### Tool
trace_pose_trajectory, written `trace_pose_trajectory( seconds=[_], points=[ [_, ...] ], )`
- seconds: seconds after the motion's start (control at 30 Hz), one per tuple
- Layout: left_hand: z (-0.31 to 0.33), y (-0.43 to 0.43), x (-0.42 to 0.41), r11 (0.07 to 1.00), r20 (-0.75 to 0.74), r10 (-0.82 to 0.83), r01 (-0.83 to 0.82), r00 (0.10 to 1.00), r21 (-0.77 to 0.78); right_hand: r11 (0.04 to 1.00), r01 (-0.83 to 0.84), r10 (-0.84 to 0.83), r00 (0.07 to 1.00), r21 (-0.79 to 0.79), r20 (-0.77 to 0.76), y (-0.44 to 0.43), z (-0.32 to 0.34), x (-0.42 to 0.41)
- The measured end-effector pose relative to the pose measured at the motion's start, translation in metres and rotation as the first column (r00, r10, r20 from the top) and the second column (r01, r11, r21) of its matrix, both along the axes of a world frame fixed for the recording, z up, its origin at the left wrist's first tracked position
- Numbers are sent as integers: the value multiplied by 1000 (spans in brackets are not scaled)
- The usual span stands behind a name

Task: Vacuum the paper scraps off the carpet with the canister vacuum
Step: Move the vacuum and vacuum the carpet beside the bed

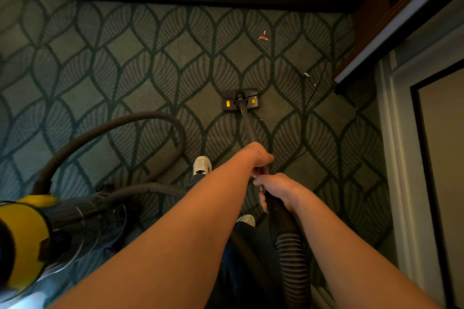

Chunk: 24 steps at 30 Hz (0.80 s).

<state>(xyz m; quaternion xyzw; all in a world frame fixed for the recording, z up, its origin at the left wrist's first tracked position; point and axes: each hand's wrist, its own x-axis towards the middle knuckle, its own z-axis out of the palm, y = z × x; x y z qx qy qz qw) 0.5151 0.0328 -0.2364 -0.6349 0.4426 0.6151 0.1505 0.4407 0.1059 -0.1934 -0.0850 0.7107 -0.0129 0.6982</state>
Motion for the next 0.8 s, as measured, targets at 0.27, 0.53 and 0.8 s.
trace_pose_trajectory(
  seconds=[0.27, 0.53, 0.8],
  points=[
    [16, 25, -8, 998, 14, 66, -66, 998, 8, 999, -38, 37, 999, -10, -29, 21, 11, -7],
    [38, 11, -19, 997, 7, 72, -72, 997, 2, 996, -51, 48, 998, -79, -40, 9, 26, -23],
    [60, -16, -24, 994, -12, 80, -81, 997, -71, 988, -3, -10, 997, -157, -78, -8, 40, -25]
  ],
)
